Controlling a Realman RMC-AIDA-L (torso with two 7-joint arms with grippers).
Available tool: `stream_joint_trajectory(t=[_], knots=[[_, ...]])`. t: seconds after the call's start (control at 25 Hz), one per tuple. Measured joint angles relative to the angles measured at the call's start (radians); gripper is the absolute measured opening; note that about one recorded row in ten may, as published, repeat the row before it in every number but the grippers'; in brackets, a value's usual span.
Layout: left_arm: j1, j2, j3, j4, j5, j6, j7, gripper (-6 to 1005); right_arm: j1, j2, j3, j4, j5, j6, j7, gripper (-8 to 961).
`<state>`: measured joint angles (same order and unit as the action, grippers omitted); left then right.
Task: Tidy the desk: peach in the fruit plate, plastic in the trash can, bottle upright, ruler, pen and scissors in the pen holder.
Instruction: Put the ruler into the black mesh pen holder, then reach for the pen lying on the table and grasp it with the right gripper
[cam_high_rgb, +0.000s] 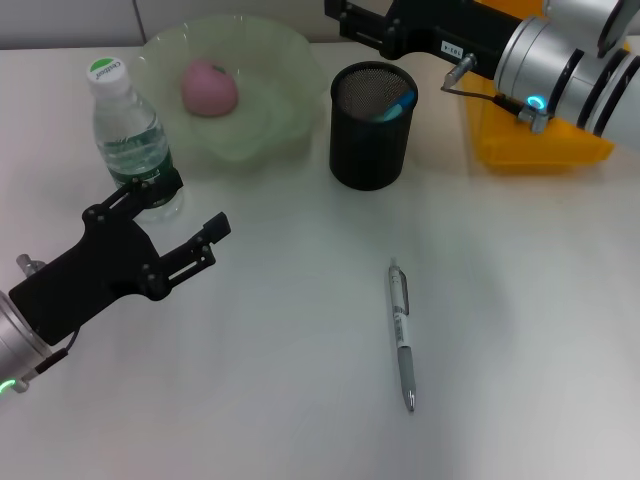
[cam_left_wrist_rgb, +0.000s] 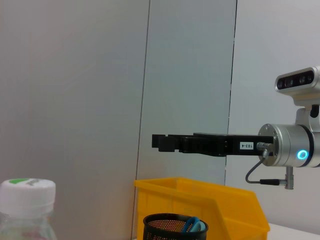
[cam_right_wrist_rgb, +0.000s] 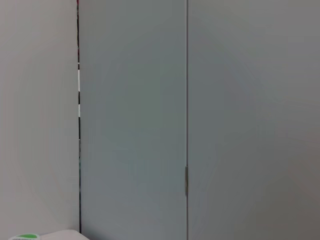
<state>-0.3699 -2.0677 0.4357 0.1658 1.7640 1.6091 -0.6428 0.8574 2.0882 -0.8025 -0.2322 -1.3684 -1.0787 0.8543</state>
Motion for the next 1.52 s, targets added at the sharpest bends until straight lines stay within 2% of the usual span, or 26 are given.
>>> stream_joint_trajectory(t=[0.12, 0.76, 0.96, 1.04, 1.08, 1.16, 1.28, 1.44, 1.52], knots=[[0.001, 0.000, 0.000, 0.000, 0.000, 0.000, 0.000, 797, 0.000, 0.000, 0.001, -0.002, 0.000, 0.000, 0.005, 671], [-0.001, 0.000, 0.007, 0.000, 0.001, 0.001, -0.001, 797, -0.005, -0.001, 0.008, -0.006, 0.001, -0.005, 0.007, 680], [-0.004, 0.001, 0.008, 0.000, 0.006, 0.003, -0.010, 797, -0.030, -0.007, 0.005, -0.040, 0.028, -0.090, 0.092, 680], [-0.005, 0.002, 0.009, 0.001, 0.008, 0.003, -0.021, 797, -0.062, -0.010, -0.003, -0.120, 0.022, -0.162, 0.210, 680], [-0.005, 0.003, 0.009, 0.002, 0.010, 0.003, -0.025, 797, -0.062, -0.010, -0.003, -0.120, 0.022, -0.162, 0.210, 680], [-0.007, 0.004, 0.012, 0.005, 0.014, 0.004, -0.031, 797, -0.080, -0.018, -0.011, -0.168, 0.012, -0.229, 0.281, 679], [-0.007, 0.005, 0.034, 0.024, 0.016, 0.008, -0.046, 797, -0.100, -0.041, -0.035, -0.231, -0.012, -0.340, 0.370, 679], [-0.007, 0.005, 0.091, 0.067, 0.017, 0.011, -0.106, 797, -0.097, -0.094, -0.087, -0.322, -0.111, -0.464, 0.503, 679], [-0.007, 0.005, 0.099, 0.075, 0.017, 0.012, -0.115, 797, -0.093, -0.102, -0.091, -0.343, -0.144, -0.475, 0.533, 679]])
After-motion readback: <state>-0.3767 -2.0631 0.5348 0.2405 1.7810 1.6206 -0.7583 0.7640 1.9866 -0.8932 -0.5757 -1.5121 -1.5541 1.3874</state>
